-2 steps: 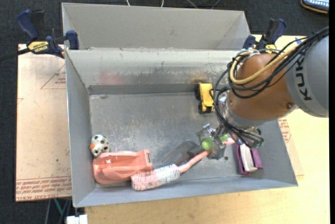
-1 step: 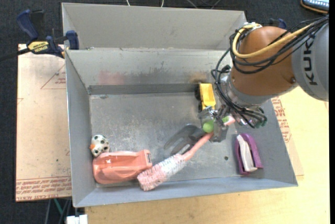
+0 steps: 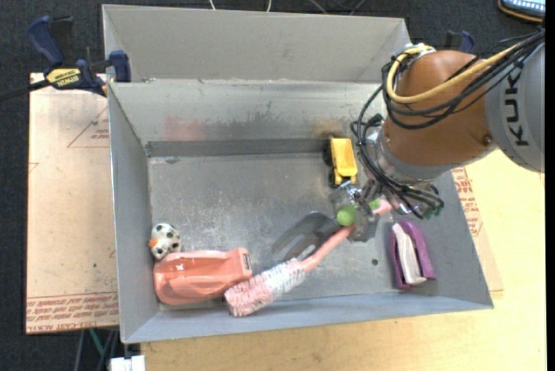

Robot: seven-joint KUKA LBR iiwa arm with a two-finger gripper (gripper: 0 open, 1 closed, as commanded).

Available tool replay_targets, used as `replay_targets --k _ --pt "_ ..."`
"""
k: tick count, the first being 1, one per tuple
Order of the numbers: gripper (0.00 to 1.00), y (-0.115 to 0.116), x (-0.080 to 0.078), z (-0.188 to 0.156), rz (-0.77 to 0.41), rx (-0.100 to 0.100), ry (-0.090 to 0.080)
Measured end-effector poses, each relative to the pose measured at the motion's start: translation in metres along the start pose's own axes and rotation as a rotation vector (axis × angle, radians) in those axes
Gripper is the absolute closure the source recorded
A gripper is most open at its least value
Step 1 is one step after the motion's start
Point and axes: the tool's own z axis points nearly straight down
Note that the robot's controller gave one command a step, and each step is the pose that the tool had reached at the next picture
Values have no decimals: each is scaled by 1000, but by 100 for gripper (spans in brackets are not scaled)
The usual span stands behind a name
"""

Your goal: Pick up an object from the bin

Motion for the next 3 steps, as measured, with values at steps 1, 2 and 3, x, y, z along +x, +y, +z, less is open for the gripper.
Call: replay_targets --k 1,2,3 --pt "100 -44 27 -59 33 5 -6" --pt "100 -30 27 -79 9 -7 9" --pt "100 -70 -11 -121 -195 -2 1"
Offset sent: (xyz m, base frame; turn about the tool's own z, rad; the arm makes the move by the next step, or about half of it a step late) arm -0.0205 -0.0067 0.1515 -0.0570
